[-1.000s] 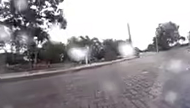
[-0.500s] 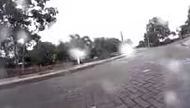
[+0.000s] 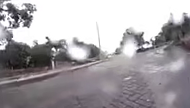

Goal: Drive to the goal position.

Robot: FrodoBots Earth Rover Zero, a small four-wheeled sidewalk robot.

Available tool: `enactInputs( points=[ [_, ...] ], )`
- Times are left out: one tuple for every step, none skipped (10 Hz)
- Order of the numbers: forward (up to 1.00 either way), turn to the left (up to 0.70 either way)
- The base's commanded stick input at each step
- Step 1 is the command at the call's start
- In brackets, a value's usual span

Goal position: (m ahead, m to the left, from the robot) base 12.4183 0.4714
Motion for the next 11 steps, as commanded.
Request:
enactInputs(
  points=[
    [0.85,-0.27],
    [0.85,-0.27],
    [0.85,-0.27],
    [0.85,-0.27],
    [0.85,-0.27],
    [0.85,-0.27],
    [0.85,-0.14],
    [0.85,0.00],
    [0.85,0.00],
    [0.85,0.00],
    [0.85,0.00]
  ],
)
